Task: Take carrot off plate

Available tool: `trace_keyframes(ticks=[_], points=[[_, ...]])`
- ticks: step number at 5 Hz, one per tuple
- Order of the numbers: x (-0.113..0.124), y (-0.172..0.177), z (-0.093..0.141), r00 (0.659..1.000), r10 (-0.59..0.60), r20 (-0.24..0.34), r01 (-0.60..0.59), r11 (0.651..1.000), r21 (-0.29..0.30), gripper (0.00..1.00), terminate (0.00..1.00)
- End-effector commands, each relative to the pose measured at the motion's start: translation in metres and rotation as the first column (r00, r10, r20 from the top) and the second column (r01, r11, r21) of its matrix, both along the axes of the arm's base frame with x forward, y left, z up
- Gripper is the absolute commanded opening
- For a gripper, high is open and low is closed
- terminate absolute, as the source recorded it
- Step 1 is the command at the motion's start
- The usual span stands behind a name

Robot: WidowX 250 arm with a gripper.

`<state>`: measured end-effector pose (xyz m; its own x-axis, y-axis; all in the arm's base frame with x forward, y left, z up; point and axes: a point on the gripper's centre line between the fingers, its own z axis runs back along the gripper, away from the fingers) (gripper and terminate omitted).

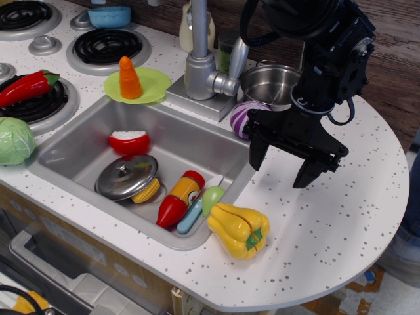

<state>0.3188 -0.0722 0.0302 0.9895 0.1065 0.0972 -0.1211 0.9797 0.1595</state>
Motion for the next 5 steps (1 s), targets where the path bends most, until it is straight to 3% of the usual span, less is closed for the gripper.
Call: trace_keyframes(ticks=[1,2,3,5], points=[[0.0,0.0,0.0,1.0,0.0,0.0,0.0,1.0,0.0,1.0,0.0],[-0.001,0.017,0.012,1.0,-0.004,-0.021,0.004,1.0,0.017,1.0,0.0],[-0.011,0.047,0.041,0.997,-0.038,-0.061,0.042,0.997,0.068,1.0,0.0],[-0.018,0.133,0.082,0.988,-0.125,-0.091,0.137,0.98,0.146,1.0,0.0]])
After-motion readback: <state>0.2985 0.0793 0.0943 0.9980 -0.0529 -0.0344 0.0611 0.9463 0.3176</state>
